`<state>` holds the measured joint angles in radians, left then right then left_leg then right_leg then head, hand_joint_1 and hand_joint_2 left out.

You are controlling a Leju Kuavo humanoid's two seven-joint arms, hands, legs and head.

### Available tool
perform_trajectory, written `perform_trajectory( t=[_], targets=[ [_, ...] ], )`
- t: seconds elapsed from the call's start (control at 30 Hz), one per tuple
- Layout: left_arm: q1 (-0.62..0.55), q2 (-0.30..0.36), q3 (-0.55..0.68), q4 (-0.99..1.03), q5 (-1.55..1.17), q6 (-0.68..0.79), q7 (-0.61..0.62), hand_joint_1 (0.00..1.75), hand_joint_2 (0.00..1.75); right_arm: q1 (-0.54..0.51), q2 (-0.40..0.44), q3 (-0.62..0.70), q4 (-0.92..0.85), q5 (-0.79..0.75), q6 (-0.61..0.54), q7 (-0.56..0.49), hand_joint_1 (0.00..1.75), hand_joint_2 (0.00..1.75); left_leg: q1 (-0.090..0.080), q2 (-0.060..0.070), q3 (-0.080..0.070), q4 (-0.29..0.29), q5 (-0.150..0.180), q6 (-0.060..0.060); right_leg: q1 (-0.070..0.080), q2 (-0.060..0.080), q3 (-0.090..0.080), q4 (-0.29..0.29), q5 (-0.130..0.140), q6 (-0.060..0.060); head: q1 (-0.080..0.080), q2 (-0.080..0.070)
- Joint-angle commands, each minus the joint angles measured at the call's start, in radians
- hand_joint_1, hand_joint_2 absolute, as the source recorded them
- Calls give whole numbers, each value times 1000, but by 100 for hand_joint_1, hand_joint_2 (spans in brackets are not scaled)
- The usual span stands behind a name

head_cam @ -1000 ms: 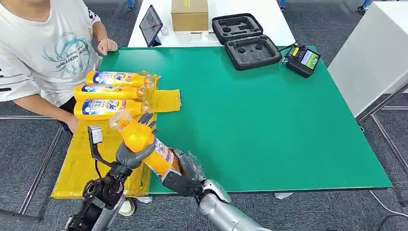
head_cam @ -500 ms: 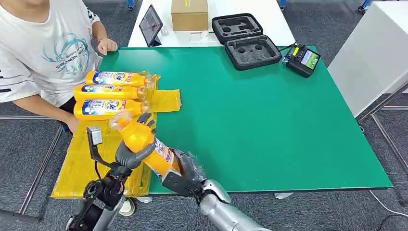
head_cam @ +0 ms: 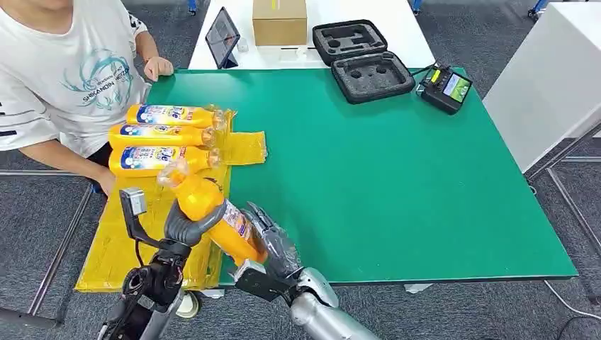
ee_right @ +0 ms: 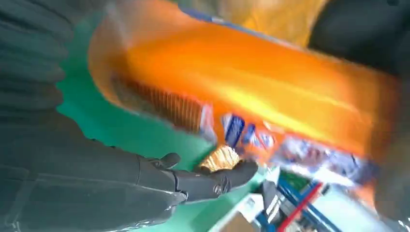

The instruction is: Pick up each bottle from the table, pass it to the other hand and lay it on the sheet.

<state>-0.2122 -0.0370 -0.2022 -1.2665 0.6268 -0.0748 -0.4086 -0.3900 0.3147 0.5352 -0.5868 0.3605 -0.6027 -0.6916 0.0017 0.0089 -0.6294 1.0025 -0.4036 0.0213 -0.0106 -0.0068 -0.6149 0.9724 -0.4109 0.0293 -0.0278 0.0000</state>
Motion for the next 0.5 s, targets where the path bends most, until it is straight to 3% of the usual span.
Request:
perform_trajectory(
  t=[0.03,0.17,0.33,0.43,0.5],
  targets=[
    [-3,-15,53,-50,-11,18,0,175,175,16,-41,-48,-107,-5,-1,-5,0,0,1,-2,4,0,-1,-1,1,-1,4,-1,-2,-1,0,0],
    [3,-10,79,-62,-19,31,-9,175,175,49,-65,-62,-228,-21,-25,-7,0,0,1,-2,5,0,-2,-1,1,0,6,-1,-2,-1,0,0],
    [-8,-3,144,-98,-49,90,-56,175,175,152,-108,-110,-596,42,-95,-7,0,0,1,-3,2,0,-1,-1,0,-2,3,0,-2,-1,0,0],
    [-28,7,184,-147,-192,210,-147,175,175,237,-94,-168,-875,117,-95,-7,0,0,1,-3,3,2,-3,-1,1,-2,4,2,-3,-1,0,0],
    [-62,26,199,-215,-434,393,-233,175,175,267,-84,-174,-1008,147,-95,-7,0,0,2,-5,1,4,-3,-2,2,-3,2,3,-4,-2,0,0]
  ],
)
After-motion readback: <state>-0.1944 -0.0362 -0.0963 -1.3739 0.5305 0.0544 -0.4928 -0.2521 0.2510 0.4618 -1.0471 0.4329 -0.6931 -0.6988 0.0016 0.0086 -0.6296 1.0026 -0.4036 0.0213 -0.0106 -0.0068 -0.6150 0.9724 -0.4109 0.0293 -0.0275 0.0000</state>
